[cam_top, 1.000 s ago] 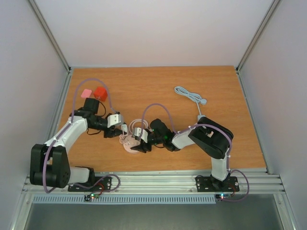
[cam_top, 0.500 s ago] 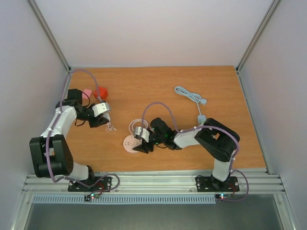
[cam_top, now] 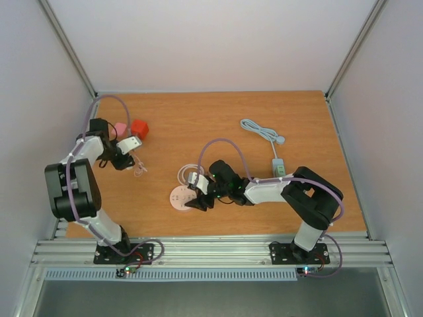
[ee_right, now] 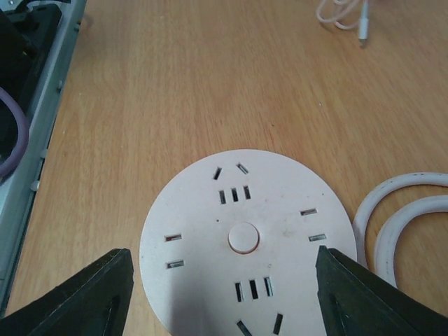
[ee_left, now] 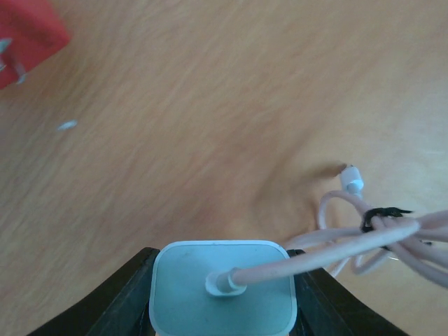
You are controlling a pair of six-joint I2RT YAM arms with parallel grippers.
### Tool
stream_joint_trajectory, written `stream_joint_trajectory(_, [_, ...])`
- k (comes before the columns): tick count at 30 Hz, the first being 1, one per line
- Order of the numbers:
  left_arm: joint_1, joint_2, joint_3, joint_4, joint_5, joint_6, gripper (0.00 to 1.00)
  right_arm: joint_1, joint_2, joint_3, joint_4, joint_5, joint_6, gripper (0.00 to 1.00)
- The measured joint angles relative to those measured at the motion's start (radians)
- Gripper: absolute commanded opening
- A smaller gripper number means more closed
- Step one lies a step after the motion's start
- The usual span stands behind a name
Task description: Pull the plug off the socket
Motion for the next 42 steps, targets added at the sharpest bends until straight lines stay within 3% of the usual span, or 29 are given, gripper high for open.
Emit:
stream_joint_trajectory(12, [0.001, 0.204, 0.175, 0.109, -0.203, -0.193, 0.27, 0.000, -0.050, 0.000, -0.058, 0.012, 0.006, 0.73])
stream_joint_trajectory(28, [0.002, 0.301, 0.261, 0.141, -0.282, -0.279, 0.72, 0.000, -0.058, 0.000, -0.074, 0.021, 0.006, 0.74])
stream_joint_trajectory(37, [0.002, 0.286, 0.262, 0.137, -0.249, -0.298, 0.89, 0.000, -0.071, 0.000, -0.086, 0.029, 0.006, 0.75])
stream_joint_trajectory(42, [0.002, 0.179, 0.225, 0.135, -0.175, -0.293, 0.94, 0.000, -0.097, 0.000, -0.110, 0.032, 0.006, 0.76])
